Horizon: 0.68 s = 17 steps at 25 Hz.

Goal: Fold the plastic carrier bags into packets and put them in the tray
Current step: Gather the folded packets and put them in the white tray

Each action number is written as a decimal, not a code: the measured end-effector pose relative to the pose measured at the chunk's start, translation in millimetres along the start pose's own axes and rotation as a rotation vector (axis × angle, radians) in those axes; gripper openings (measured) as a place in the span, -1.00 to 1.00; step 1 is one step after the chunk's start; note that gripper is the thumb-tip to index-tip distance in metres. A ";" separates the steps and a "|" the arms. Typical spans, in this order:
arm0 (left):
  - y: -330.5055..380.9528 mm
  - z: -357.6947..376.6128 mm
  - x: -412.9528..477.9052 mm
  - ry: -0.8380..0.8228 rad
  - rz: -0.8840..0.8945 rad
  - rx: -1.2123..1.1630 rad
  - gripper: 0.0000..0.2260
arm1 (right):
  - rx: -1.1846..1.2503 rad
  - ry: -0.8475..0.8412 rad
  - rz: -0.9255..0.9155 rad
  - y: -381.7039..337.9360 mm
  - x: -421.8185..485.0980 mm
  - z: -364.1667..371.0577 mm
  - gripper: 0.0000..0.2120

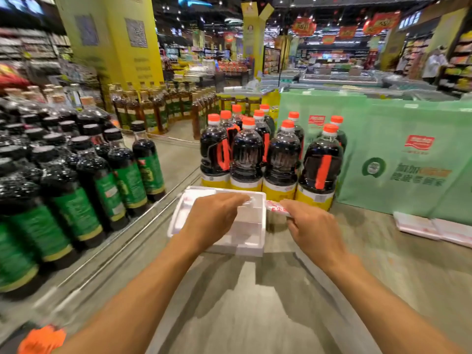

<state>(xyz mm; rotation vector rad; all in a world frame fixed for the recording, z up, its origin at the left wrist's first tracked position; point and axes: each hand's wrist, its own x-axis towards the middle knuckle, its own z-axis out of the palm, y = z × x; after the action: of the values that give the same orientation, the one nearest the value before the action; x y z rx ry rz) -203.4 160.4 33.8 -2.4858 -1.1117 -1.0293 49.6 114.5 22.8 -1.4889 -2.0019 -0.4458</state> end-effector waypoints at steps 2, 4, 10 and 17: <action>-13.6 -6.0 -9.7 0.007 -0.023 0.025 -0.61 | 0.003 -0.009 -0.024 -16.0 4.5 6.7 -0.64; -21.4 -9.2 -16.2 0.022 -0.050 0.018 -0.62 | 0.012 -0.011 -0.048 -25.9 7.6 10.2 -0.66; -48.0 -15.0 10.1 -0.127 -0.177 -0.180 -0.76 | 0.038 0.028 -0.056 -30.6 11.2 7.4 -0.65; -54.5 -6.6 40.1 -0.257 -0.125 -0.270 -0.72 | 0.052 0.051 -0.036 -19.0 8.1 11.6 -0.60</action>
<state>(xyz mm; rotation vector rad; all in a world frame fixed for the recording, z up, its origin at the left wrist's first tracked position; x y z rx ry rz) -227.5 217.3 62.1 -2.8598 -1.2918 -0.9687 27.0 121.3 20.7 -1.3980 -1.9883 -0.4388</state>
